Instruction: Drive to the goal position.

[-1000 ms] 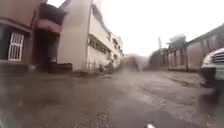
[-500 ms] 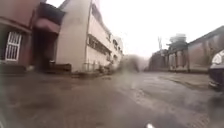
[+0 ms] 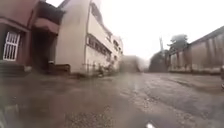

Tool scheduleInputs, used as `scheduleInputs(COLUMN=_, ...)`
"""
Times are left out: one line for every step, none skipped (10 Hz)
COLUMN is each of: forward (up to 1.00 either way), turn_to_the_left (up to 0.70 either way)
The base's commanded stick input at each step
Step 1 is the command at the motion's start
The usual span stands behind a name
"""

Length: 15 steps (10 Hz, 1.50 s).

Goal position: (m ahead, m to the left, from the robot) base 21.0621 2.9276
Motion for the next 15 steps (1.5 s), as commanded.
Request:
scheduleInputs(forward=0.5, turn_to_the_left=0.08)
scheduleInputs(forward=0.5, turn_to_the_left=0.08)
scheduleInputs(forward=0.5, turn_to_the_left=0.08)
scheduleInputs(forward=0.5, turn_to_the_left=0.08)
scheduleInputs(forward=0.5, turn_to_the_left=0.08)
scheduleInputs(forward=0.5, turn_to_the_left=0.08)
scheduleInputs(forward=0.5, turn_to_the_left=0.08)
scheduleInputs(forward=0.5, turn_to_the_left=0.08)
scheduleInputs(forward=0.5, turn_to_the_left=0.06)
scheduleInputs(forward=0.5, turn_to_the_left=-0.18)
scheduleInputs(forward=0.5, turn_to_the_left=-0.34)
scheduleInputs(forward=0.5, turn_to_the_left=-0.4)
scheduleInputs(forward=0.5, turn_to_the_left=-0.41)
scheduleInputs(forward=0.5, turn_to_the_left=-0.38)
scheduleInputs(forward=0.5, turn_to_the_left=-0.42)
